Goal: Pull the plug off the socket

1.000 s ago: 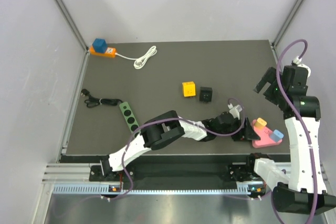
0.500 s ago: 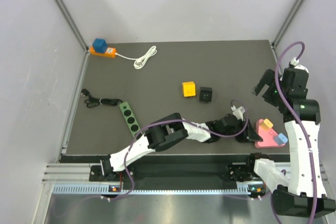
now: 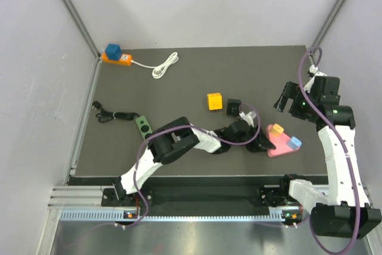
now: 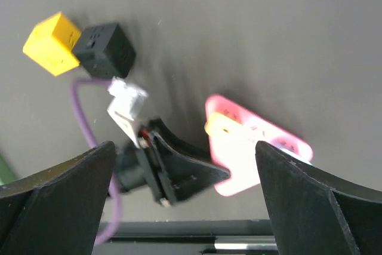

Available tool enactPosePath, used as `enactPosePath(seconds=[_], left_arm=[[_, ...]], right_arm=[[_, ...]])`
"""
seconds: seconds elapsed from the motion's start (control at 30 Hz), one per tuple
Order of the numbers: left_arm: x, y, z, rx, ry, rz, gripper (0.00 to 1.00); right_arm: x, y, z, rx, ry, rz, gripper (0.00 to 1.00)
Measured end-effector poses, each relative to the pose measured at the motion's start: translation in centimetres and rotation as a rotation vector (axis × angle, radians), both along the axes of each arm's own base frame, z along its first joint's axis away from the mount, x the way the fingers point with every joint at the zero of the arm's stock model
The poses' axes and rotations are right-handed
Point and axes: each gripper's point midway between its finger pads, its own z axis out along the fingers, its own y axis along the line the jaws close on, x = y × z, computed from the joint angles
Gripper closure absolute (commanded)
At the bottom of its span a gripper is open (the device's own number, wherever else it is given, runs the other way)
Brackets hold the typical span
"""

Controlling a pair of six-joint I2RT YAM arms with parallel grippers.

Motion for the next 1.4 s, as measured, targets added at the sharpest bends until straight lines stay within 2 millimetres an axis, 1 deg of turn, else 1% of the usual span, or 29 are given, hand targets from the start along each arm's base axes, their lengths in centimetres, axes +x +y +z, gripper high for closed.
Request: enactPosePath(seconds=[0.13, 0.2, 0.27, 0.37, 0.5, 0.57, 0.6, 0.63, 0.73, 0.87, 0.9, 1.07, 1.23, 1.3, 1.4], left_arm=[[1.7, 2.5, 0.0, 0.04, 0.007, 0.005, 1.0], [1.9, 3.5, 0.0, 0.055, 0.012, -0.002, 1.0], [1.7, 4.7, -0.1, 0.066, 0.024, -0.014, 1.0], [1.0, 6.3, -0.2, 0.074, 0.052, -0.045, 1.0], [0.0, 7.8, -0.3, 0.081, 0.074, -0.105, 1.0], [-0.4, 8.5, -0.3, 0.101, 0.064, -0.139, 0.89], [-0.6, 8.8, -0.2, 0.114, 0.053, -0.154, 0.81], [-0.7, 9.1, -0.1, 0.128, 0.041, -0.167, 0.64], [-1.3, 10.3, 0.0, 0.162, 0.003, -0.192, 0.49], [-2.0, 11.9, -0.8, 0.22, 0.001, -0.205, 0.41], [-2.1, 12.1, -0.9, 0.224, 0.0, -0.207, 0.39], [-2.1, 12.8, -0.8, 0.249, -0.019, -0.207, 0.38], [-2.5, 14.2, -0.6, 0.272, -0.027, -0.187, 0.41], [-2.9, 14.7, -0.4, 0.27, -0.022, -0.177, 0.41], [-3.5, 14.7, -0.4, 0.267, -0.007, -0.175, 0.43]], right_arm=[[0.3, 1.5, -2.0, 0.029, 0.044, 0.095, 0.0], [0.2, 2.4, -2.9, 0.039, 0.063, 0.141, 0.0], [0.1, 3.5, -3.8, 0.044, 0.081, 0.197, 0.0], [-0.1, 5.3, -5.4, 0.037, 0.118, 0.284, 0.05], [-0.8, 7.1, -8.3, 0.02, 0.206, 0.376, 0.08], [-1.1, 7.7, -9.5, 0.011, 0.242, 0.411, 0.08], [-1.3, 8.0, -9.9, 0.006, 0.255, 0.423, 0.08], [-1.5, 8.2, -10.2, 0.003, 0.263, 0.433, 0.08], [-1.6, 8.6, -10.5, -0.001, 0.261, 0.447, 0.08], [-1.3, 8.8, -10.3, -0.001, 0.244, 0.452, 0.1], [-1.2, 8.8, -10.3, -0.002, 0.242, 0.455, 0.1], [-1.2, 8.9, -10.3, -0.002, 0.237, 0.458, 0.1], [-1.2, 9.0, -10.3, -0.002, 0.237, 0.458, 0.1], [-1.2, 9.0, -10.2, 0.002, 0.236, 0.461, 0.12], [-1.2, 9.3, -10.2, 0.01, 0.234, 0.47, 0.2]])
